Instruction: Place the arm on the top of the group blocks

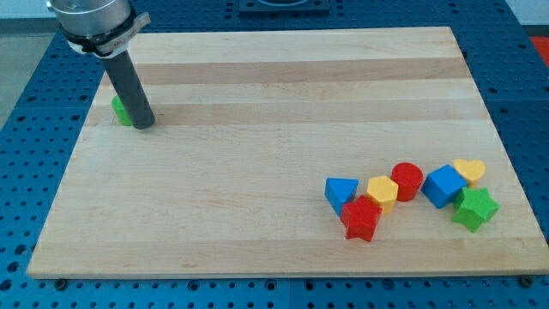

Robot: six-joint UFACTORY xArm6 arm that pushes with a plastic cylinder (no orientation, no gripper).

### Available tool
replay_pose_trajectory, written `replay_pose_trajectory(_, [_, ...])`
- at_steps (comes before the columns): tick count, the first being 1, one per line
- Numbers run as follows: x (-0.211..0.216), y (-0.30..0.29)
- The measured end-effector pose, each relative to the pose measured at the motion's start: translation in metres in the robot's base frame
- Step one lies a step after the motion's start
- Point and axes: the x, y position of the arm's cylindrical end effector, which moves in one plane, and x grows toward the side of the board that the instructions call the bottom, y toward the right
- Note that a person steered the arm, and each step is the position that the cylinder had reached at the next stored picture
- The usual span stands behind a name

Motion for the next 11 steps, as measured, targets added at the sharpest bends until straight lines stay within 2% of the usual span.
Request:
replay_pose_trajectory(4, [-0.018,0.008])
replay_pose_trajectory(6, [0.057,0.171])
replay_pose_trajectory(7, [0.076,0.256])
replay_pose_trajectory(8, [0.076,0.302])
replay_pose_trajectory(9, [0.042,0.331])
replay_pose_trajectory(10, [0.027,0.432])
replay_pose_trajectory(11, [0.048,0.535])
